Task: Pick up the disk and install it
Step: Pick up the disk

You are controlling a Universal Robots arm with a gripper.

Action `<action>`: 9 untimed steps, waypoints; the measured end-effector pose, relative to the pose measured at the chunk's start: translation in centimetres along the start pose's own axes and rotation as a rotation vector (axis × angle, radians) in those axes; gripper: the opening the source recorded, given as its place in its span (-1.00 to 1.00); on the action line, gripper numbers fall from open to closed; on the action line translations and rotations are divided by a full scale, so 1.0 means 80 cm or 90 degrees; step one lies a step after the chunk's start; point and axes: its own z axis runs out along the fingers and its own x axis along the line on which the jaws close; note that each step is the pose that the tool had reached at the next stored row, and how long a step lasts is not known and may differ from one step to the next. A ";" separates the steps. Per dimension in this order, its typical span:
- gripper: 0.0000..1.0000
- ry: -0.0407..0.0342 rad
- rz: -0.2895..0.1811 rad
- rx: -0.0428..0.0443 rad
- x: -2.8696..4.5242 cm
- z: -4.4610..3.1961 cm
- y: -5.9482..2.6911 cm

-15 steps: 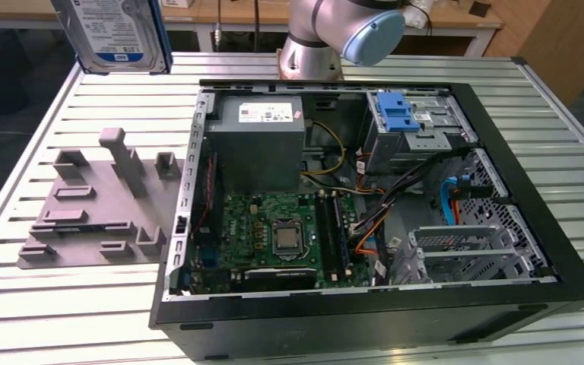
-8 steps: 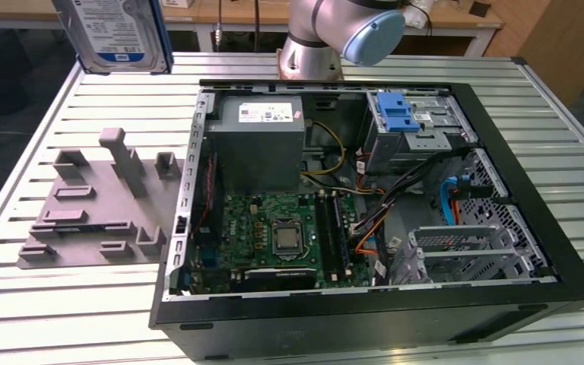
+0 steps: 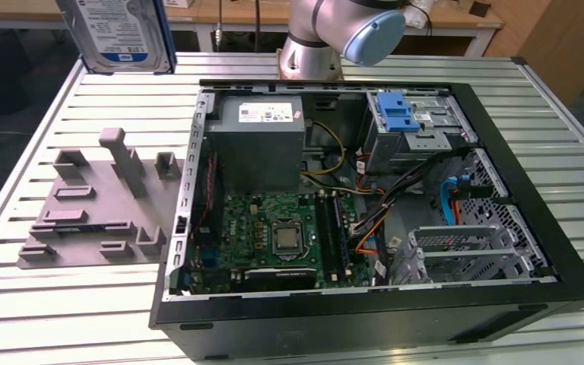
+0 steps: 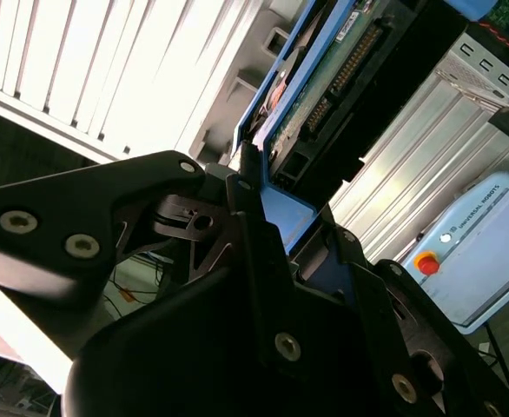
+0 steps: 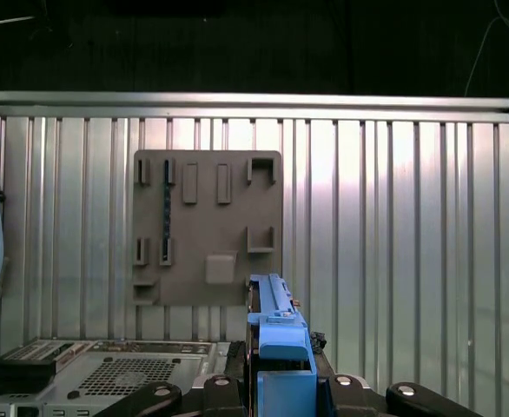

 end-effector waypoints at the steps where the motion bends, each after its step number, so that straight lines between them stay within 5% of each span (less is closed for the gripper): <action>1: -0.27 0.0000 0.000 0.0000 0.0000 0.0000 -0.001; 9: -0.27 0.0000 0.000 0.0000 0.0000 -0.0001 -0.005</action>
